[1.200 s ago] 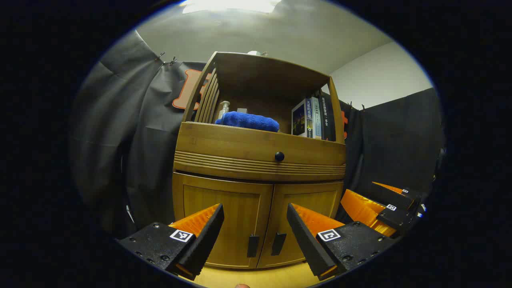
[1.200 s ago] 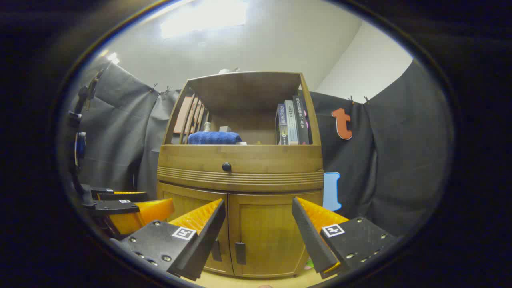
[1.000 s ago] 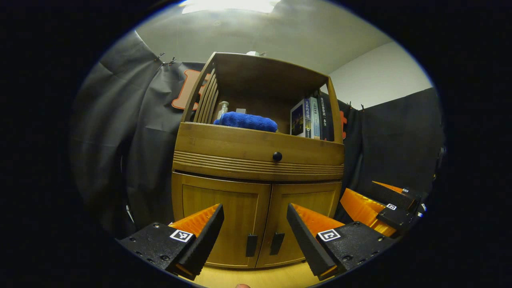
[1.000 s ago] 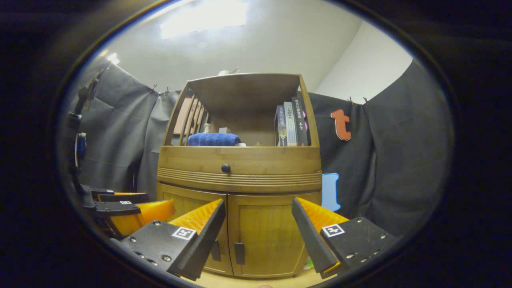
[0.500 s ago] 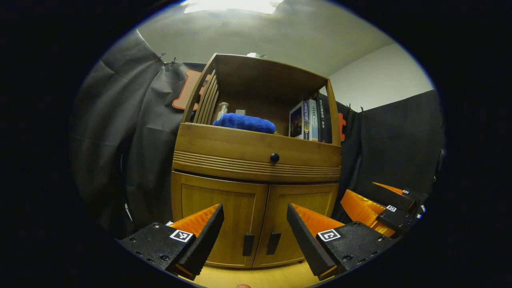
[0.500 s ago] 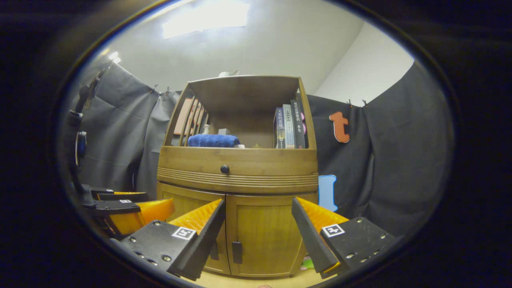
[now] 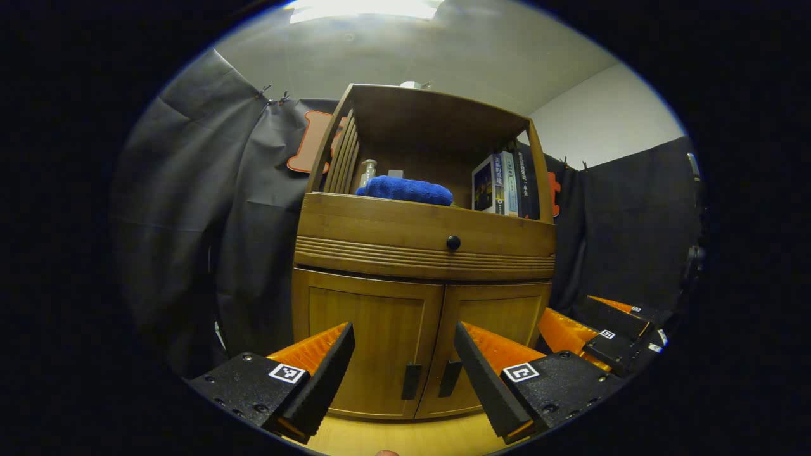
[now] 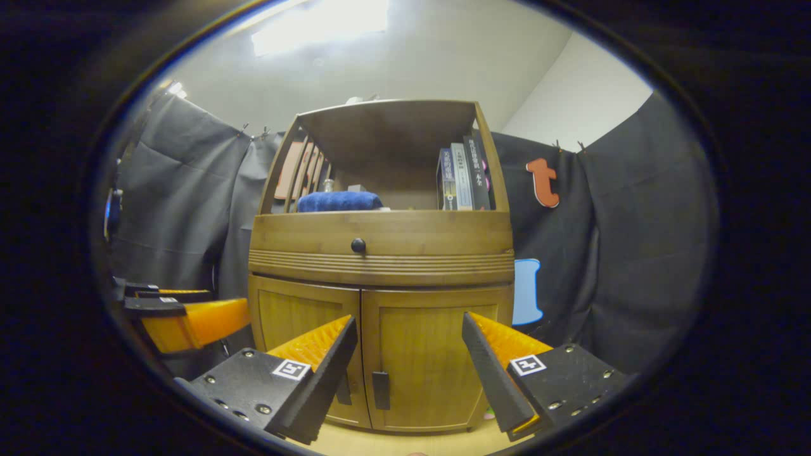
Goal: Open the right door of the double-door shoe cabinet with the right hand, and open the left door with the left hand.
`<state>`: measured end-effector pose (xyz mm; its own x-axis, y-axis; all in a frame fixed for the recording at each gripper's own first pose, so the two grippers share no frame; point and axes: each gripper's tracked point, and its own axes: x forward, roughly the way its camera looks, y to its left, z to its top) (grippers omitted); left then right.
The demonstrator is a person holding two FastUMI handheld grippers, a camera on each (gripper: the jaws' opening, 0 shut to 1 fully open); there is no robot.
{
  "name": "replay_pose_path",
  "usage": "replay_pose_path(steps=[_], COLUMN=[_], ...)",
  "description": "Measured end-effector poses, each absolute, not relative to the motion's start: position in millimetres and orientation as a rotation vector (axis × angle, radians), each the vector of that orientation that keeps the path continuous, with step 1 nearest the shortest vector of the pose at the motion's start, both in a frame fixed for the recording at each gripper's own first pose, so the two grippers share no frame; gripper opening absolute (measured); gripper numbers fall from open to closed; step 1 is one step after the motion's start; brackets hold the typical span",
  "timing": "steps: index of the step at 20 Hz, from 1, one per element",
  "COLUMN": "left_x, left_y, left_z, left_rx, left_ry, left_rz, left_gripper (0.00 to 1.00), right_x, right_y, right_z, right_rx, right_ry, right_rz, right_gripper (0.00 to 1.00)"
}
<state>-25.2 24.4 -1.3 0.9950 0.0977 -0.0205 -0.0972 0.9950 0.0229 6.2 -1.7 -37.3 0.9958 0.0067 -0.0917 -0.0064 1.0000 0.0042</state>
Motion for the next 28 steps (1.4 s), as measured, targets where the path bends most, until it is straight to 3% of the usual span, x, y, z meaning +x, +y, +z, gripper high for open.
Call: replay_pose_path(steps=[7, 11, 13, 15, 16, 23, 24, 26, 28], left_x=[-43.5, -53.0, -56.9, -60.0, -60.1, -70.0, -72.1, -76.1, -80.6], left_y=[87.2, 119.5, 135.3, 147.3, 152.6, 175.2, 176.8, 180.8, 184.5], left_z=[3.9, 6.6, 7.7, 9.1, 10.3, 13.3, 13.7, 16.5, 16.6], left_rx=[0.069, 0.092, 0.104, 0.112, 0.117, 0.141, 0.143, 0.15, 0.155], left_ry=[0.018, 0.017, 0.016, 0.015, 0.014, 0.011, 0.012, 0.011, 0.008], left_rz=[0.269, 0.368, 0.413, 0.447, 0.462, 0.528, 0.533, 0.545, 0.558], left_gripper=[0.97, 0.97, 0.97, 0.97, 0.97, 0.95, 0.97, 0.95, 0.95], right_x=[44.8, 68.9, 81.0, 85.7, 92.7, 112.0, 114.3, 114.5, 117.5], right_y=[20.6, 35.9, 43.0, 42.9, 44.8, 49.7, 49.8, 49.6, 50.8], right_z=[-115.0, -161.5, -185.6, -203.4, -217.2, -248.6, -251.7, -255.6, -256.9], right_rx=[0.012, -0.005, -0.013, -0.022, -0.016, -0.032, -0.033, -0.036, -0.038], right_ry=[0.271, 0.362, 0.41, 0.449, 0.464, 0.508, 0.515, 0.519, 0.519], right_rz=[0.046, 0.062, 0.067, 0.057, 0.064, 0.061, 0.06, 0.059, 0.048], right_gripper=[1.0, 0.74, 0.67, 0.67, 0.58, 0.55, 0.42, 0.47, 0.29])
